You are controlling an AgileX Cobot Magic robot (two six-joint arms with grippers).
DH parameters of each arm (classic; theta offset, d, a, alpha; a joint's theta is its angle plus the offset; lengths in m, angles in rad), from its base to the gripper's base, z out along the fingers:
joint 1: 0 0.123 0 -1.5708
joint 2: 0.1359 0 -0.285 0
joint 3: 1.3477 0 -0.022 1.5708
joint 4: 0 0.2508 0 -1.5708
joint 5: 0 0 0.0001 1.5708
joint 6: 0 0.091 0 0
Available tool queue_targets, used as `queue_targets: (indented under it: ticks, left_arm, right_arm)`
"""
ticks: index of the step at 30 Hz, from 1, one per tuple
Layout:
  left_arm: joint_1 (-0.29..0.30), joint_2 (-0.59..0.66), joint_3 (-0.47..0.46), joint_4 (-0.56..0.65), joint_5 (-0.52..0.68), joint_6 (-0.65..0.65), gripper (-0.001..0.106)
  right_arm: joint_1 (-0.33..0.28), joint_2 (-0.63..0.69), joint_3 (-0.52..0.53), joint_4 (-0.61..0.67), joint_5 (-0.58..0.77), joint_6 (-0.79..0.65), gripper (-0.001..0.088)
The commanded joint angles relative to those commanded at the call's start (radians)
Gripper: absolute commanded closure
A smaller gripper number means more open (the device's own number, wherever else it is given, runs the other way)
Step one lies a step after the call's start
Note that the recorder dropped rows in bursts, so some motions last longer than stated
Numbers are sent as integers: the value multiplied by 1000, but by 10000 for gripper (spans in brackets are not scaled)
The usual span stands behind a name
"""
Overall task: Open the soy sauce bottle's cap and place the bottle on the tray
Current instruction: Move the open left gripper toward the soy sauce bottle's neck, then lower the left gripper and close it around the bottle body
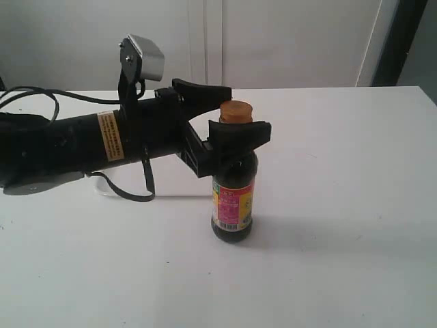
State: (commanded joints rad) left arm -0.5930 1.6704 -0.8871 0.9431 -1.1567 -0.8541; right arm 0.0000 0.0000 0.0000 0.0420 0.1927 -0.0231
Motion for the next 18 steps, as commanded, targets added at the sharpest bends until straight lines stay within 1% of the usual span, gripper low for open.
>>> queue_targets:
  ticks: [8,18]
  left_arm:
    - [0,59,0,0,0,24,1]
    - [-2,132,0,-31,-3,47,3]
  right_arm:
    - [0,0,0,0,0,0,868]
    - [0,0,0,0,-2,0,868]
